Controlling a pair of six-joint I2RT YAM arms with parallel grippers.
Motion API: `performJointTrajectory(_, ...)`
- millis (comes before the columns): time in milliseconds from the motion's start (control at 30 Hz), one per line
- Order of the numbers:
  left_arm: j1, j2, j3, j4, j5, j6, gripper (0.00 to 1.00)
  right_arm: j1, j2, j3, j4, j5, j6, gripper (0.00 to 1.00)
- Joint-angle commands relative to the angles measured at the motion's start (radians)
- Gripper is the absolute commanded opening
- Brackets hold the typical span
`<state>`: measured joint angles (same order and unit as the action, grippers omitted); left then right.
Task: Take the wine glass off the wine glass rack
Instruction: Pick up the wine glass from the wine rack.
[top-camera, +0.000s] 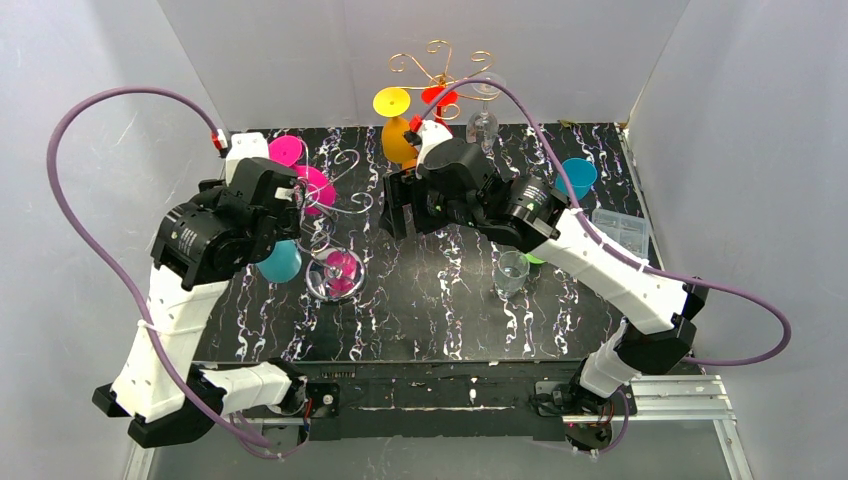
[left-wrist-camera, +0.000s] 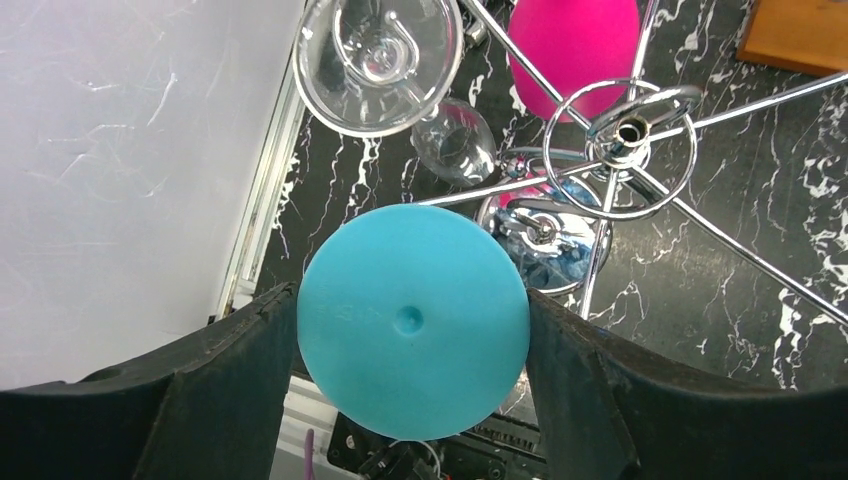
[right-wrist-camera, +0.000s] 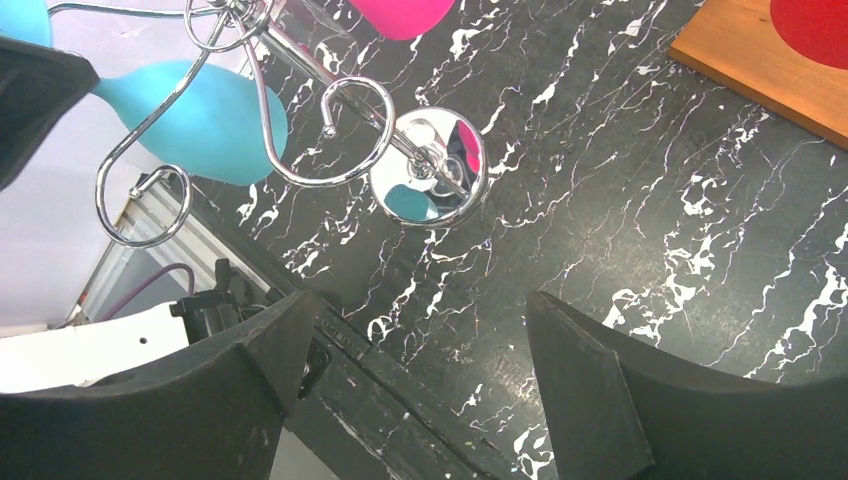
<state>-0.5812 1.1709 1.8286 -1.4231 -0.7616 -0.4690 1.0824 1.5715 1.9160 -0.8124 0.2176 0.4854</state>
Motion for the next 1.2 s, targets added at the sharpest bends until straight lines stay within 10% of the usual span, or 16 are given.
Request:
performJointTrajectory(0, 0.006, 0.006, 0.053, -0.028, -0.06, 0.01, 0.59, 0.007, -0.041, -0.003, 0.018, 0.025, -0.013, 0.85)
performJointTrajectory(1167, 0.077, 0.042, 0.039, 0.01, -0.101, 0.016, 0.54, 0.007, -0.032, 0.005, 0.012, 0.038, -0.016, 0.85)
